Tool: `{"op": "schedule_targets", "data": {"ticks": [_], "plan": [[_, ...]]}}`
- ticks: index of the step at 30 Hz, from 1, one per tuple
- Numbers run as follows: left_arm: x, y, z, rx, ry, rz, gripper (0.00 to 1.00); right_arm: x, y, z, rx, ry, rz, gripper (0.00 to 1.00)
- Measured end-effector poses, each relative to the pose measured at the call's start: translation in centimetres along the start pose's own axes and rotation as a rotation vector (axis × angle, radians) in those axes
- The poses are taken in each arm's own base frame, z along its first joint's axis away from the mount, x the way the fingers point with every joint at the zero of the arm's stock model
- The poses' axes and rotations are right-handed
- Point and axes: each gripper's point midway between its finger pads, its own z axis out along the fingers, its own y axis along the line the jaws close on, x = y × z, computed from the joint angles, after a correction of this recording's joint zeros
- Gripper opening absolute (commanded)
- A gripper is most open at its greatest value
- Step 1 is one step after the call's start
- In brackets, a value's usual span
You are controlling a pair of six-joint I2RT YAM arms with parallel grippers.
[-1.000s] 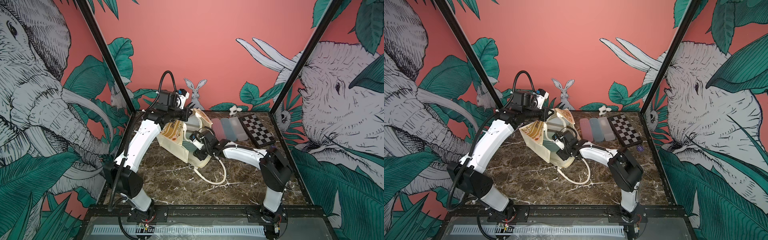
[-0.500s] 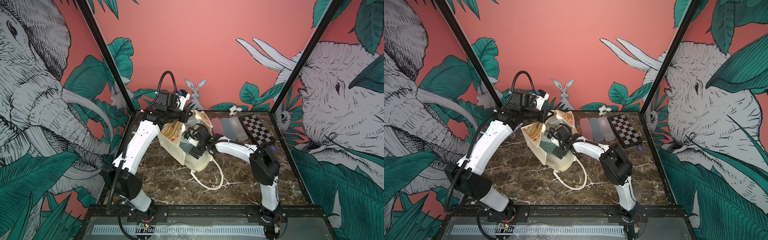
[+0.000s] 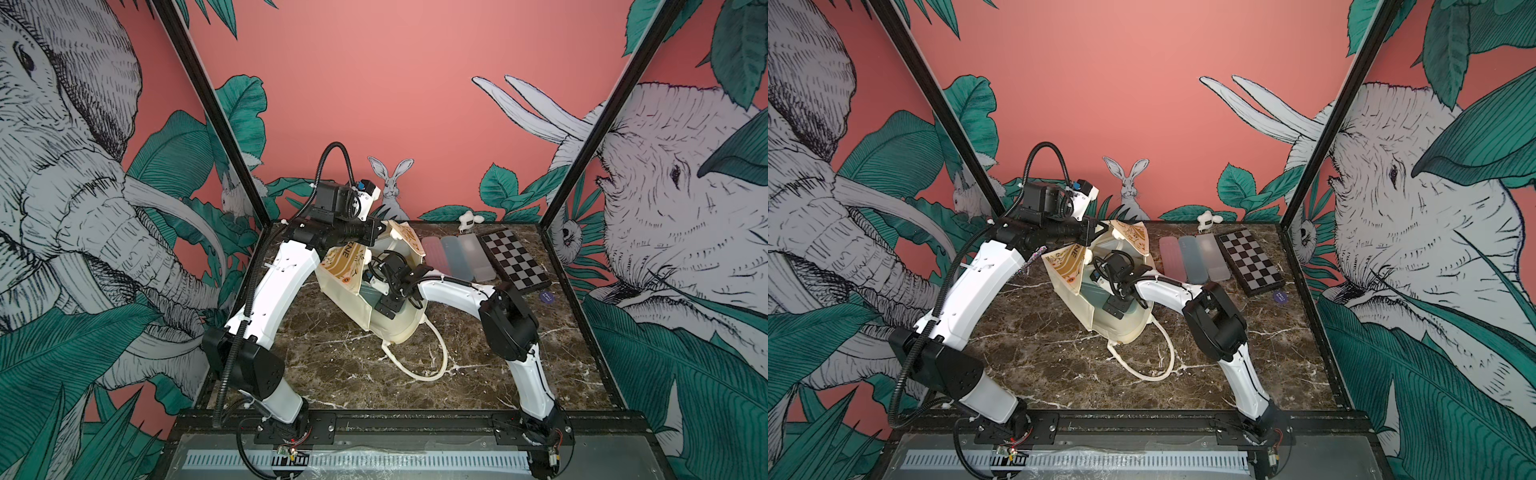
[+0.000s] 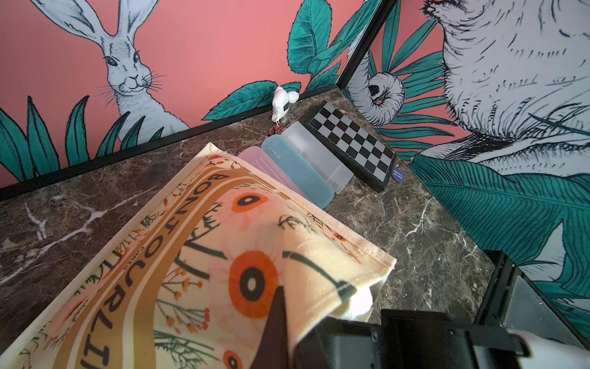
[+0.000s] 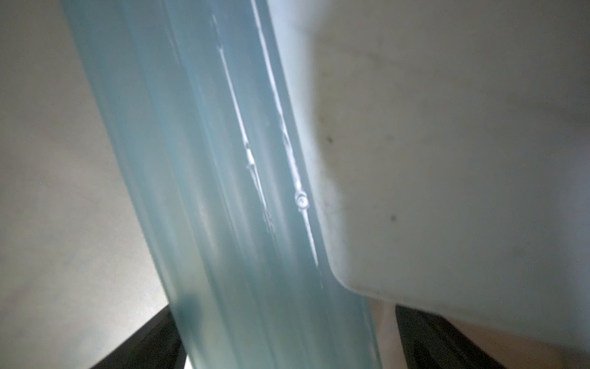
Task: Take out the pencil case from the canvas bag
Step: Pick up the pencil case from the canvas bag.
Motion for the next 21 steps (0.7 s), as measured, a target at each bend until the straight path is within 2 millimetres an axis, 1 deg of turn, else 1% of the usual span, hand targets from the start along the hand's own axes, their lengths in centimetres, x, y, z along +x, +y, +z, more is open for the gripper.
{"op": "schedule_targets", "data": {"ticks": [4, 13, 16, 21], "plan": [[0.0, 0.0, 0.0, 0.0, 0.0, 0.003, 0.0, 0.4, 0.2, 0.4, -0.007, 0.019, -0.003, 0.93], [0.0, 0.0, 0.0, 0.0, 0.0, 0.007, 0.0, 0.9, 0.6, 0.4, -0.023, 0.027, -0.016, 0.77], [0.0, -0.1, 0.0, 0.003, 0.001, 0.009, 0.0, 1.2, 0.8, 0.0, -0.027, 0.029, -0.015, 0.73], [0.0, -0.1, 0.0, 0.0, 0.001, 0.01, 0.0, 1.6, 1.0, -1.3, -0.03, 0.026, 0.005, 0.71]]}}
